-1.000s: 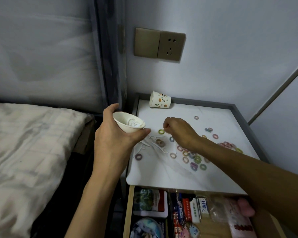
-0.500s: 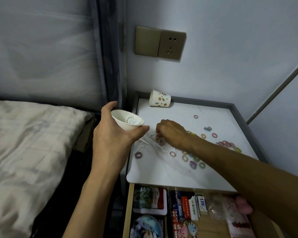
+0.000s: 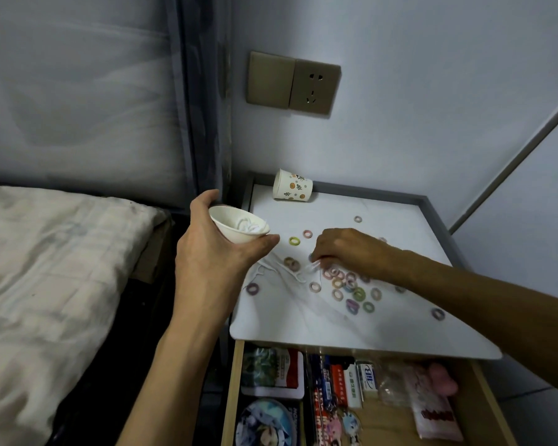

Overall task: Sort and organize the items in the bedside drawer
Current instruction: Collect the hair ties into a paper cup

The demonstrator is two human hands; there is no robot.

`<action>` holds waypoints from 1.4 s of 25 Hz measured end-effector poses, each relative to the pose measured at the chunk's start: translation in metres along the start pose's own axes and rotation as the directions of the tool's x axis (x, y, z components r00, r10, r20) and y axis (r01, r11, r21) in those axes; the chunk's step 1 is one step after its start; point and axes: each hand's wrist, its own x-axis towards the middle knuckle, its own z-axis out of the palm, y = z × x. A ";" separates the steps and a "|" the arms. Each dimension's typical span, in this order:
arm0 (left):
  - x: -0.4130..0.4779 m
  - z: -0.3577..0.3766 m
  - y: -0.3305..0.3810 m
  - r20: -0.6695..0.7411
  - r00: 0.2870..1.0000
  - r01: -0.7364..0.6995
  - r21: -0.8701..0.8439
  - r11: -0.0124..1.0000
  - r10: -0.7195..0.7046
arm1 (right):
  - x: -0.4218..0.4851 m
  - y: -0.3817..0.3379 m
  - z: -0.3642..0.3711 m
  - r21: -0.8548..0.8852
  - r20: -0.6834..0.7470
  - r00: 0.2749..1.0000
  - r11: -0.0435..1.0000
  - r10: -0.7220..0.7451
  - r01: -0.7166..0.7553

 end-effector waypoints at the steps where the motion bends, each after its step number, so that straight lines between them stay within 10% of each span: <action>1: 0.000 0.001 0.000 0.001 1.000 -0.003 0.001 1.000 0.003 | 0.001 0.000 0.005 0.016 0.005 1.000 1.000 -0.021 0.021; 10: 0.001 0.002 -0.002 0.044 0.999 0.007 0.025 1.000 -0.008 | 0.001 0.019 0.026 0.155 0.055 0.994 0.983 0.092 -0.100; 26: -0.005 0.012 0.006 0.140 0.989 0.041 -0.020 0.999 -0.038 | -0.021 0.034 -0.019 -0.150 0.076 0.967 0.962 0.242 -0.229; 31: -0.005 0.016 0.004 0.176 0.984 -0.010 0.074 0.997 -0.003 | -0.003 0.005 -0.054 0.351 -0.138 0.929 0.894 0.344 -0.279; 35: -0.006 0.021 0.003 0.261 0.964 -0.074 0.113 0.991 0.042 | 0.023 -0.052 -0.104 0.367 -0.122 0.991 0.930 0.057 -0.008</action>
